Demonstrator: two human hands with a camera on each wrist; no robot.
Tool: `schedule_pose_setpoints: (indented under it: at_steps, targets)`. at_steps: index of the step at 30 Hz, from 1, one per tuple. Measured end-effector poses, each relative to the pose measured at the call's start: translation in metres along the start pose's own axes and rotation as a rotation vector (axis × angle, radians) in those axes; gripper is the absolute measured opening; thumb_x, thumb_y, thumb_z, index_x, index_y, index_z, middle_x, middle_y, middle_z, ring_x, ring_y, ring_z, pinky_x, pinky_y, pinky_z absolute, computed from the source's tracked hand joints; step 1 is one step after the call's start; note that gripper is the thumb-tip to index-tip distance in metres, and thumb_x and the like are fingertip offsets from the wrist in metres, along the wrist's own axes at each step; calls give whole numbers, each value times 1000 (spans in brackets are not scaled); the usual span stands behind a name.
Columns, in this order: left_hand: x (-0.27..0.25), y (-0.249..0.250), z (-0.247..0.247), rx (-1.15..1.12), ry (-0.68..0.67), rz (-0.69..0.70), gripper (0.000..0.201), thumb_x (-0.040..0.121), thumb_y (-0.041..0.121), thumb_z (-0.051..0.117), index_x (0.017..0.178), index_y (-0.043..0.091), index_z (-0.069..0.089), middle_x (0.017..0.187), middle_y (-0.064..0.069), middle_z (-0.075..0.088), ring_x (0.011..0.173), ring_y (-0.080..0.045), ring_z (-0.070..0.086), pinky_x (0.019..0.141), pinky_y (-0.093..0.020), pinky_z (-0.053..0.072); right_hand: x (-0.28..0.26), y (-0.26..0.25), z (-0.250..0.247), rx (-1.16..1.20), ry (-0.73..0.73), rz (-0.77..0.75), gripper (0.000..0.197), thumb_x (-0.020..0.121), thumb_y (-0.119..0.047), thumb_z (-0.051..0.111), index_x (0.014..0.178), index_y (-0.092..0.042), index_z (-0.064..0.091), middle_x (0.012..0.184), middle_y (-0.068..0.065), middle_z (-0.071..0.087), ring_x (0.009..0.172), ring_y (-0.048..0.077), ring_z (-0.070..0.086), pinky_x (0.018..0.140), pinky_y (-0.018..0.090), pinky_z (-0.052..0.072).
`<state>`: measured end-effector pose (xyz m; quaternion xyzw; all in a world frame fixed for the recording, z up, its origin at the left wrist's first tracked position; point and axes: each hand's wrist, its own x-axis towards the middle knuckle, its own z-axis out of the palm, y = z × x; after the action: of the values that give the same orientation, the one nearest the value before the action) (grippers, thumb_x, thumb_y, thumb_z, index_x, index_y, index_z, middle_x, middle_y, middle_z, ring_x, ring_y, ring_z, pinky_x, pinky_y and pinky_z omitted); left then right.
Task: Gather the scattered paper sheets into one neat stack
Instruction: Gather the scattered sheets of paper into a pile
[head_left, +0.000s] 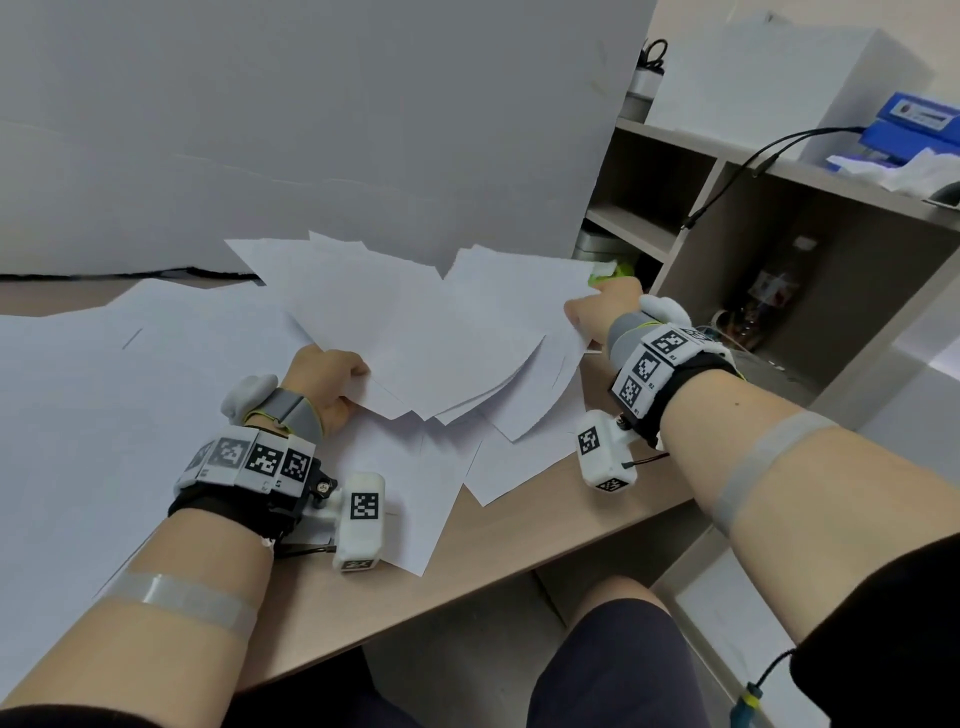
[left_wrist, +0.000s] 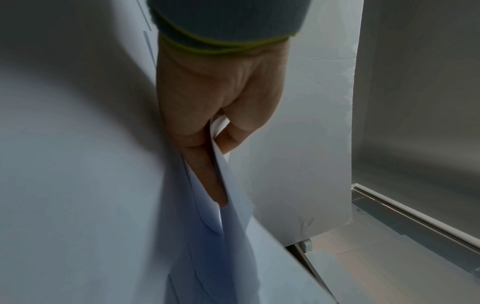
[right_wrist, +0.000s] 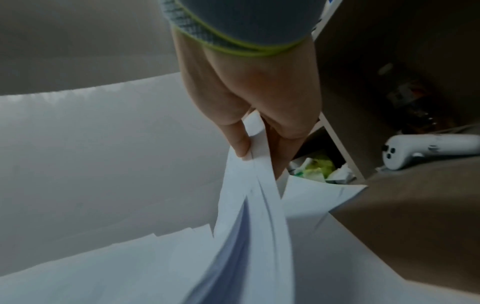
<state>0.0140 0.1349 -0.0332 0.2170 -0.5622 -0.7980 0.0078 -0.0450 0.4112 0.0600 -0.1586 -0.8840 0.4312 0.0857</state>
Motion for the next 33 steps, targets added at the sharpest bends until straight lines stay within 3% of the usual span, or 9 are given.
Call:
schedule_pose_setpoints:
  at_steps: [2,4,8,13,17,21,26,30,33]
  targets:
    - [-3,2,-3,19,-9,0,16,86,-15,51,91,0,53,94,-20,57,93,-38,59,95,-55,50,-8,-22,-4,51,94,-45,27,90,-16,58,115,-8,64,92,-1,60,89,18,62,82,29,53]
    - [0,0,-5,43,-8,-10,19,84,-14,54,100,-3,55,100,-22,59,90,-38,61,93,-55,51,-13,-41,-9,81,149,-98,8,85,-19,62,89,-12,65,78,2,59,70,19,56,65,25,46]
    - [-2,2,-5,91,-23,-18,13,84,-13,54,84,-1,56,96,-22,61,95,-40,62,97,-56,49,-31,-82,-15,201,166,-174,49,69,-33,75,111,-9,67,93,7,69,80,24,67,76,34,59]
    - [-2,0,-3,120,-20,-33,25,83,-15,53,105,-4,58,112,-25,62,102,-43,62,97,-55,51,-49,-128,-12,413,77,-278,73,61,-39,78,125,-11,61,101,10,71,90,29,71,81,41,60]
    - [-8,1,-1,77,-57,-48,23,86,-17,48,100,-3,58,111,-25,61,103,-45,61,95,-56,51,-62,-154,-9,582,-3,-338,24,77,-20,81,93,-16,63,96,9,74,90,24,74,78,38,61]
    - [-10,3,-4,51,-57,-59,21,88,-15,47,101,-2,57,98,-22,61,93,-42,62,79,-51,56,-61,-151,-2,702,-34,-284,26,73,-16,84,89,-16,63,93,5,75,87,22,75,79,43,61]
    - [-8,2,-4,-40,-43,-84,28,93,-6,48,120,-3,53,105,-23,61,89,-40,63,66,-50,57,-10,-94,27,668,70,-58,96,40,-51,87,125,-14,62,107,9,71,92,33,69,81,53,58]
    - [-9,3,-1,-121,-57,-59,19,98,8,47,107,-2,61,98,-24,69,87,-41,69,65,-54,59,-27,-48,42,543,30,125,43,72,-36,75,104,-10,63,108,9,70,91,30,68,84,51,59]
    - [-4,1,-2,-212,-99,-52,38,102,37,42,118,9,65,107,-21,73,95,-43,71,68,-58,59,-27,-16,55,514,-18,267,20,77,-19,68,90,-7,59,97,15,72,76,30,71,71,56,60]
